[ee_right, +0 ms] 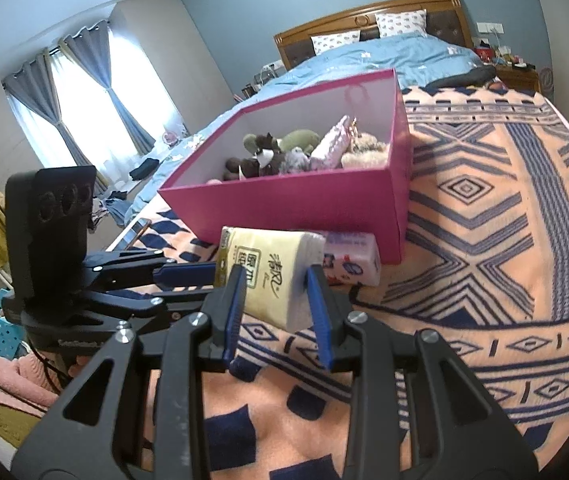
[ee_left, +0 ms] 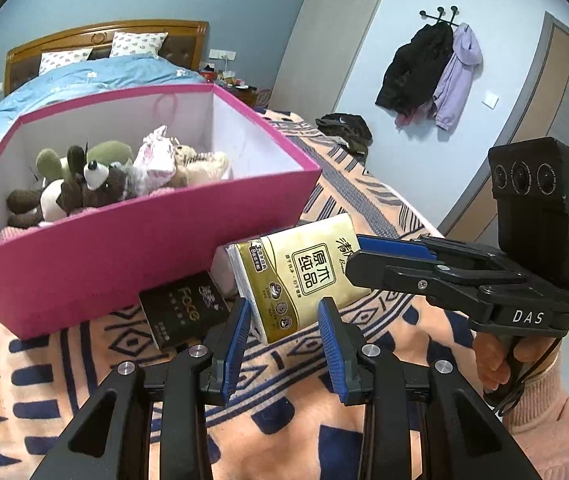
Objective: Organize objects
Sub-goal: 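Grasp the gold-and-cream tissue pack with the right gripper and lift it, then carry the gold tissue pack into the box and open the right gripper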
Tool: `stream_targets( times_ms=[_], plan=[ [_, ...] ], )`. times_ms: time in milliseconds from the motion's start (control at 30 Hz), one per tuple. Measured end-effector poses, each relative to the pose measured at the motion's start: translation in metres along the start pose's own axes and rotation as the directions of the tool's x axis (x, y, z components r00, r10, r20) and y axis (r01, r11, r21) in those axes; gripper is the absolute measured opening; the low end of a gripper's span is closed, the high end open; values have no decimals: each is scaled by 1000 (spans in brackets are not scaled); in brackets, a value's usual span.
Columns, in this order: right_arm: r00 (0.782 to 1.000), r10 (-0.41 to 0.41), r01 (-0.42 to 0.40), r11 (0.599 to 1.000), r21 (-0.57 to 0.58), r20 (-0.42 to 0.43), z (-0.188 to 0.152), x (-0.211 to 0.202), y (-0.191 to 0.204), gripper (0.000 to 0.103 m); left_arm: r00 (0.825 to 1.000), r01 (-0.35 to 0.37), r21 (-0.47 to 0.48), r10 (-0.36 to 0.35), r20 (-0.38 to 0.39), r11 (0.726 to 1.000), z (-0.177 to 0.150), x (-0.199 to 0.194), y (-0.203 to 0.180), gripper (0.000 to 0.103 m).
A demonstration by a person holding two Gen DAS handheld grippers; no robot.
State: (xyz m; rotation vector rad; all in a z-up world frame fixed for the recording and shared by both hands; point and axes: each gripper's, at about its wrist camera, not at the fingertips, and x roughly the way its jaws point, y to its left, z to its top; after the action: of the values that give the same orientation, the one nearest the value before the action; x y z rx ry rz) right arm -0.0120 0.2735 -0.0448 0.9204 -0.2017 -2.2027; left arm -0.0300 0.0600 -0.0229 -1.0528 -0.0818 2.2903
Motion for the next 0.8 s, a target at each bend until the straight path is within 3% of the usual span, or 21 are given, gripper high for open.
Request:
stream_targets(
  times_ms=[800],
  plan=[
    [998, 4, -1, 999, -52, 66, 42, -4, 5, 34, 997, -44, 23, 43, 66, 999, 45, -9, 7, 35]
  ],
)
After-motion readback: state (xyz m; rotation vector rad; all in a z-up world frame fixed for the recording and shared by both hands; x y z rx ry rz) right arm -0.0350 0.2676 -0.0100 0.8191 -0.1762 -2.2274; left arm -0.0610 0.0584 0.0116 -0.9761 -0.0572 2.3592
